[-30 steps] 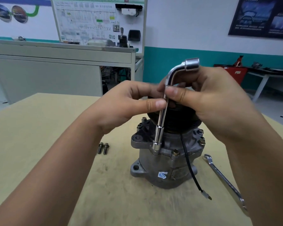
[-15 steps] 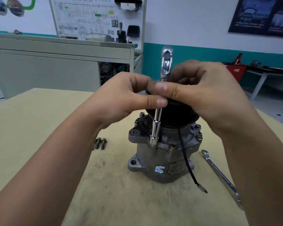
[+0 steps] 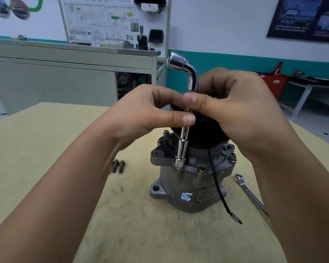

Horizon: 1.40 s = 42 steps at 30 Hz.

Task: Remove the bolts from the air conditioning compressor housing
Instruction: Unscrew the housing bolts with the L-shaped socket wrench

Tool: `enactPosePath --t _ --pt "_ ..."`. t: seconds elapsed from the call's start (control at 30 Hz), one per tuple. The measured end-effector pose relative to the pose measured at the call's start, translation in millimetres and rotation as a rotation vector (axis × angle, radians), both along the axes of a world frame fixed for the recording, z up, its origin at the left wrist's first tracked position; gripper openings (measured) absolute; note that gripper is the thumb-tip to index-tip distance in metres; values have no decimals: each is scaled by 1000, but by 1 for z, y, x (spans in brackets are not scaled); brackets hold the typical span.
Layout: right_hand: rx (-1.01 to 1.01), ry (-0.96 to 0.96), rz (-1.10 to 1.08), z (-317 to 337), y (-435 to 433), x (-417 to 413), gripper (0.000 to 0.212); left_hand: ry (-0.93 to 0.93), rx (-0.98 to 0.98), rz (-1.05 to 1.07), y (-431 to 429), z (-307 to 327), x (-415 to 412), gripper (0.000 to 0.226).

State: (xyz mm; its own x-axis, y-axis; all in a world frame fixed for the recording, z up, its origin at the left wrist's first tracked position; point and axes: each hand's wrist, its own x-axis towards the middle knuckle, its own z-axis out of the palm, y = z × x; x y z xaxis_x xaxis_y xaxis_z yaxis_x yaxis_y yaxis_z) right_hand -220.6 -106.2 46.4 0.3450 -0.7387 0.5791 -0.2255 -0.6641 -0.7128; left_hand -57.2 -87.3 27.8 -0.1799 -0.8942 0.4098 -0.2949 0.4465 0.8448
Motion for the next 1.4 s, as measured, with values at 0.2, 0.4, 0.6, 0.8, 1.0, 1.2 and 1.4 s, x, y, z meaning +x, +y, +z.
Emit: enactPosePath --t 0.2,0.4,0.6,0.8,1.0,1.2,1.4 --pt "-14 33 59 2 -3 -2 9 11 36 -67 -2 -1 4 27" --pt "-10 73 147 4 -2 -5 8 28 17 -37 -2 -2 2 25" --pt "95 -1 175 4 -1 -11 32 14 -7 -57 -3 -2 4 24" --pt "74 8 108 2 -1 -6 30 20 -20 -73 -1 -1 0 12" --pt "-1 36 61 2 0 -3 19 97 -10 -63 -4 -2 1 19" --pt "-43 97 93 4 -1 -4 8 113 22 -112 -3 0 4 22" --pt "-42 98 130 4 -2 -4 7 90 27 -131 -2 1 5 22"
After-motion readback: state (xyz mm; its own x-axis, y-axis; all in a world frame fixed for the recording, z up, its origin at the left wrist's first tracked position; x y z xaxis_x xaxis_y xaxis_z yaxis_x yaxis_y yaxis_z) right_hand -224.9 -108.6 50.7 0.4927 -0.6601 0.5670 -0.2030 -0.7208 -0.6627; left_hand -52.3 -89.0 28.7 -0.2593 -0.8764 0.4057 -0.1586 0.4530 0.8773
